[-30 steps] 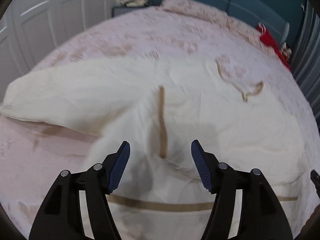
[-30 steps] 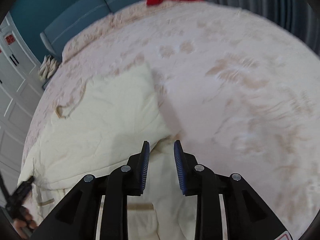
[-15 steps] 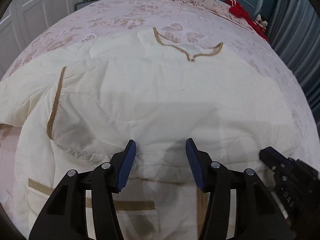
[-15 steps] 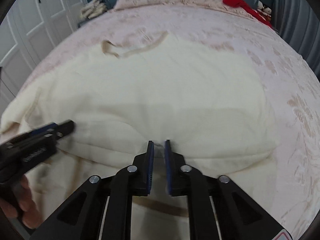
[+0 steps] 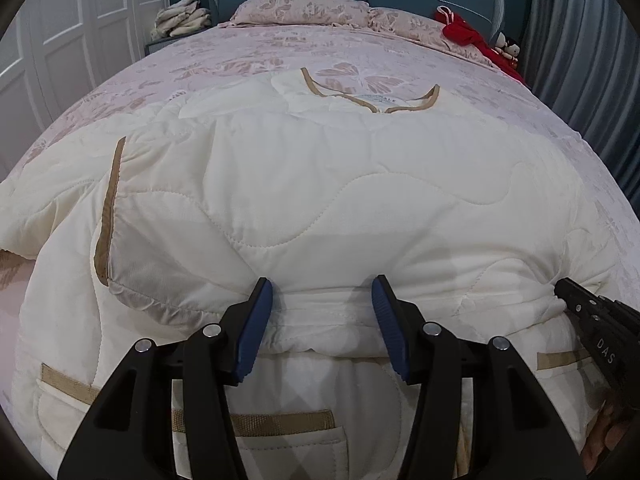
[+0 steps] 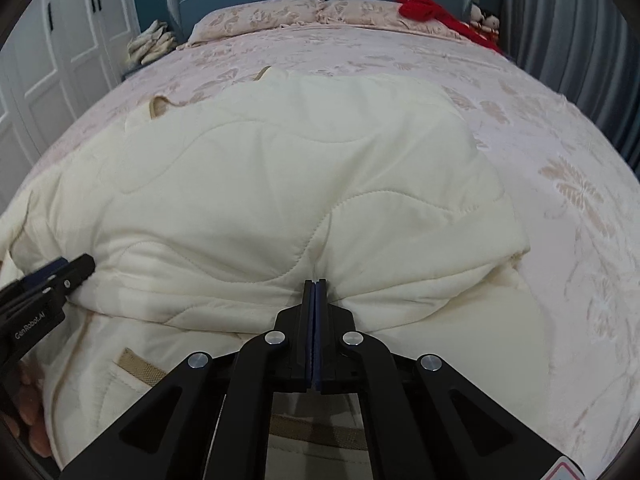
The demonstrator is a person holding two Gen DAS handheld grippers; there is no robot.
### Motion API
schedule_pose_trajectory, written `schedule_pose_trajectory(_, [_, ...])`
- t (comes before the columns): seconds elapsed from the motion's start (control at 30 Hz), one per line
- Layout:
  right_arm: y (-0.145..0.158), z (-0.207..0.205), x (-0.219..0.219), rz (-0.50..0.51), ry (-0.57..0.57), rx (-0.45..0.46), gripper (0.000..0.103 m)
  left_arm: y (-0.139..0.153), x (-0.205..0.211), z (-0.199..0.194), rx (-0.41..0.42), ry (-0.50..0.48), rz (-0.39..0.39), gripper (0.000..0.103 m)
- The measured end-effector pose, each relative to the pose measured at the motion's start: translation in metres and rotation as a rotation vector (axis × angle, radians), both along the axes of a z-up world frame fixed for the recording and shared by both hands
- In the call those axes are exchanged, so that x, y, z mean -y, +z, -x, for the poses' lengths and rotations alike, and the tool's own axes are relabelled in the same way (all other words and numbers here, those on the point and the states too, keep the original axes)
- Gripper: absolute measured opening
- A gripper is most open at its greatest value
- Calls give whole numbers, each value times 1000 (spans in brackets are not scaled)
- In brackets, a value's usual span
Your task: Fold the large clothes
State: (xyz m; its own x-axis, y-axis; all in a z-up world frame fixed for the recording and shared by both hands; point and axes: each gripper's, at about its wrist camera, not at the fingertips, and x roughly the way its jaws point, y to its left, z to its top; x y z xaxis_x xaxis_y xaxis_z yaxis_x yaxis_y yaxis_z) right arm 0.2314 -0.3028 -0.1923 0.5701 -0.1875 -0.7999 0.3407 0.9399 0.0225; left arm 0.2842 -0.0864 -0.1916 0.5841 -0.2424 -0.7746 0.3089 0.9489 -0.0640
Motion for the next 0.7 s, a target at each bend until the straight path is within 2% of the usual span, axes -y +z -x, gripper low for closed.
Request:
schedule_pose_trajectory(0.13, [-3,1,7,-32,-1,15,0,-2,5,2,27,6,-22,51])
schedule_pose_trajectory(0.27, [-3,1,5,-18,0,15,0,-2,7,2,33,7,-28,51])
schedule_pose_trajectory(0.37, [0,2,7,-34,4,4,0,3,3,2,24,4,-4,51])
schedule_pose_trajectory(0.43, [14,2,6,-47,-14,-18,0,14,-6,3,-4,4,39,51])
schedule_pose_trajectory(0.47, [27,5,2,-57,-37,-14,2,28,-21,7,-17,26,83,56])
schedule_pose_trajectory(0.5, [38,9,-5,-68,-42,9,13,36,-33,11,-12,45,112,63])
schedule_pose_trajectory(0.53, [49,11,-16,-76,-27,33,13,51,-58,19,-1,88,169,79])
schedule_pose_trajectory(0.57, [57,9,-32,-79,10,43,13,60,-79,23,7,121,212,88])
schedule_pose_trajectory(0.63, [63,1,-61,-85,77,40,13,74,-136,28,0,211,294,90])
schedule_pose_trajectory(0.7, [62,-15,-96,-111,147,28,13,77,-188,23,-39,315,321,90])
